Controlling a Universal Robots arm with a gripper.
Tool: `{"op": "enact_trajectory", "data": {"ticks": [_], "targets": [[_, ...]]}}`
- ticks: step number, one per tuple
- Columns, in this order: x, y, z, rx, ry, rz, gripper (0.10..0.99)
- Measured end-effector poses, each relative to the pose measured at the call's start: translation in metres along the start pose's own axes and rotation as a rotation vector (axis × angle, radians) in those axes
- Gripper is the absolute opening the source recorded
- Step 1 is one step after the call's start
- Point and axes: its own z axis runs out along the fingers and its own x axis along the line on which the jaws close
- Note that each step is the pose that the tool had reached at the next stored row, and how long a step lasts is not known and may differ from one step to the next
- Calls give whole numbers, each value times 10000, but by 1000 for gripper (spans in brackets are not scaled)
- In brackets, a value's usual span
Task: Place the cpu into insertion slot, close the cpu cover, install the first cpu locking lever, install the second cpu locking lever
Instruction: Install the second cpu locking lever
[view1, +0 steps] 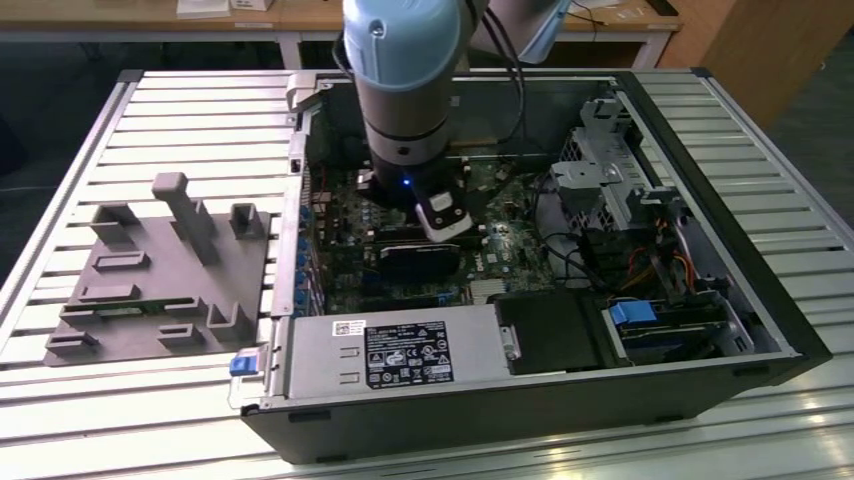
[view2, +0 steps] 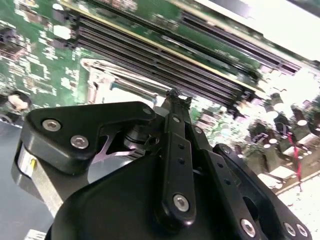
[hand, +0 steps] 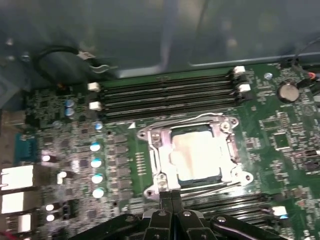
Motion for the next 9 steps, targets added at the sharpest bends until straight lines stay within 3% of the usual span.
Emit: {"op": "enact_trajectory", "data": {"ticks": [5, 9], "targets": [[-148, 23, 12, 29, 60, 18, 102], [-204, 37, 19, 87, 87, 24, 102]]}}
